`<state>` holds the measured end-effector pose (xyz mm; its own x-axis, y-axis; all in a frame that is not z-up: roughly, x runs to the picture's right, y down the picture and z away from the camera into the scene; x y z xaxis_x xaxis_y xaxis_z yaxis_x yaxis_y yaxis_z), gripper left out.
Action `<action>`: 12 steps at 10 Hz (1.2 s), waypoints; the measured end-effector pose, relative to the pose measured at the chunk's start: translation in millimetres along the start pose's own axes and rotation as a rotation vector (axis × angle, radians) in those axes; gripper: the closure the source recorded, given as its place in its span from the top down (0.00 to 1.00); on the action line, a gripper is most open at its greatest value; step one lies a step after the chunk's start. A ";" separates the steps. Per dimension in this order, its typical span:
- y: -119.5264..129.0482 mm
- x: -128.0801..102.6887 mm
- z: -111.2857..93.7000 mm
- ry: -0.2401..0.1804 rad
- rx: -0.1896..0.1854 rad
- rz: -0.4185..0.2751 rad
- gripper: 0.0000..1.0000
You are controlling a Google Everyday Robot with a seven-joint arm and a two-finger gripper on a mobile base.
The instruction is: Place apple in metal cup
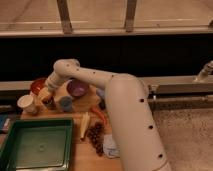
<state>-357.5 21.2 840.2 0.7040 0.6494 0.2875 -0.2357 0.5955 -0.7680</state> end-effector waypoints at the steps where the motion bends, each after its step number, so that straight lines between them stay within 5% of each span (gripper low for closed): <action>1: -0.6 1.5 3.6 0.009 0.006 0.003 0.00; 5: -5.3 7.8 12.6 0.041 0.020 0.016 0.01; 12: -7.8 11.4 21.7 0.110 0.033 0.015 0.69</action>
<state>-362.1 34.3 861.9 0.7688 0.6039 0.2101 -0.2674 0.6022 -0.7523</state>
